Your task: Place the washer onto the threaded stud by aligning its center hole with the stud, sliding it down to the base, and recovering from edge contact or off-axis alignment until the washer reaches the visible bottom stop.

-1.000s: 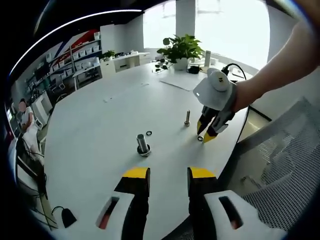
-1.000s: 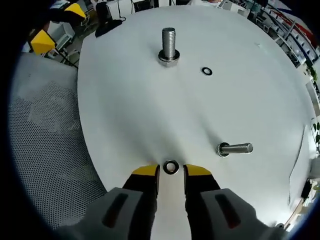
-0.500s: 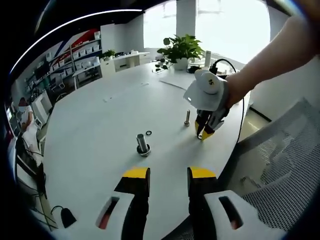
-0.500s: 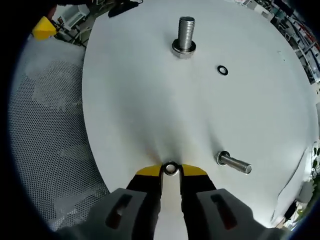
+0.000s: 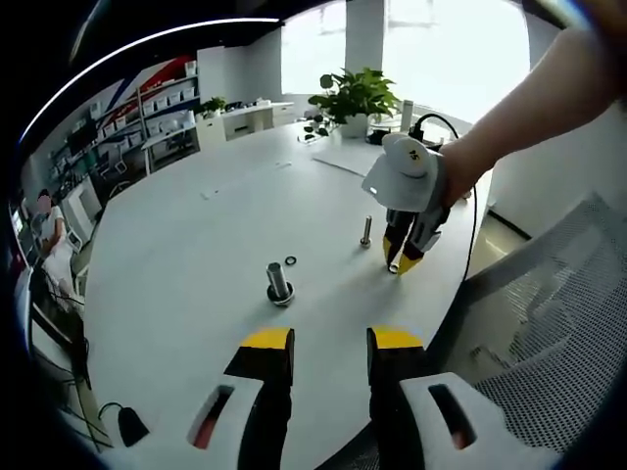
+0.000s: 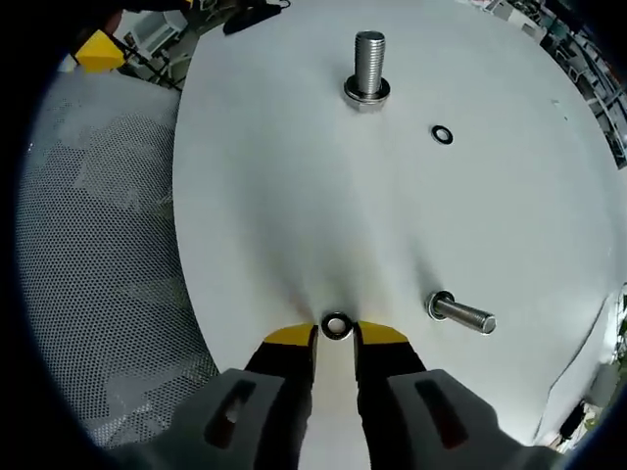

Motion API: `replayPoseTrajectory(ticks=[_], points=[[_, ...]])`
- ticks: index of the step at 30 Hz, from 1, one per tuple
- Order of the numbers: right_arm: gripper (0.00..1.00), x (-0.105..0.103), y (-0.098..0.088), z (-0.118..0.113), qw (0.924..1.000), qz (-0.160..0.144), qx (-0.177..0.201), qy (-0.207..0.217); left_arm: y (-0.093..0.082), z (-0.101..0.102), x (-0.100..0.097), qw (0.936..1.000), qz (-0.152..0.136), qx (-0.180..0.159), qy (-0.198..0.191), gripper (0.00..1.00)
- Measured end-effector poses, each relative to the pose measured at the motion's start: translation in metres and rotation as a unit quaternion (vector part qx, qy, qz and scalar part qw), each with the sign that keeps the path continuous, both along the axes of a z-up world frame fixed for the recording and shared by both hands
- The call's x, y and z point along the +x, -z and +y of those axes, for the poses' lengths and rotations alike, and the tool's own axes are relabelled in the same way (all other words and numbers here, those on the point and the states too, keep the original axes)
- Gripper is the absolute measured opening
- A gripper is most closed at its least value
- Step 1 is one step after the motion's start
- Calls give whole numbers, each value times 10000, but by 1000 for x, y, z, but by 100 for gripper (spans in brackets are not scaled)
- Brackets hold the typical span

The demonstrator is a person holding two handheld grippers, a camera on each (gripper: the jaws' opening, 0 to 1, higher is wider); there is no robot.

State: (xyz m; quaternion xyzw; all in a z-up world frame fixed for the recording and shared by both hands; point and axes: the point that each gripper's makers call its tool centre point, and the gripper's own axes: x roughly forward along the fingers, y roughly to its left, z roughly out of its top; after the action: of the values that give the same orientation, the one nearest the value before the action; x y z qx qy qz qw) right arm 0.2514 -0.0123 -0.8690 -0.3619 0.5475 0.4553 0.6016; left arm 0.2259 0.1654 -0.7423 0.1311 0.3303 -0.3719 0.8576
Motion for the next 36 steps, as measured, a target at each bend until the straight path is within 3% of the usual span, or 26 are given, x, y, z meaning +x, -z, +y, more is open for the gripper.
replayPoseTrajectory(ticks=[4, 9, 15, 21, 27, 30, 33, 36], points=[[15, 2, 1, -1, 9998, -150, -56, -102, 0, 0, 0, 10000, 2, 4, 1, 28], [15, 4, 1, 0, 9996, -142, -72, 233, 1, 1, 0, 10000, -4, 26, -1, 28], [15, 4, 1, 1, 9996, -200, -105, 186, 2, 0, -1, 10000, 0, 75, 48, 28], [17, 4, -1, 5, 9961, -77, 271, 836, 2, 1, 0, 10000, 0, 75, 3, 28], [16, 5, 1, 5, 9988, -251, 118, 392, 2, 2, 0, 10000, 1, 92, 4, 28], [16, 2, 1, 6, 9993, -283, -89, -243, 2, 3, 1, 10000, 3, 80, -29, 28], [17, 3, 1, 5, 9996, -259, -7, -97, 3, 4, 1, 10000, 13, 81, -38, 28], [18, 0, 0, 4, 9995, -183, 122, -233, 3, 3, 1, 10000, 20, 84, -29, 28]])
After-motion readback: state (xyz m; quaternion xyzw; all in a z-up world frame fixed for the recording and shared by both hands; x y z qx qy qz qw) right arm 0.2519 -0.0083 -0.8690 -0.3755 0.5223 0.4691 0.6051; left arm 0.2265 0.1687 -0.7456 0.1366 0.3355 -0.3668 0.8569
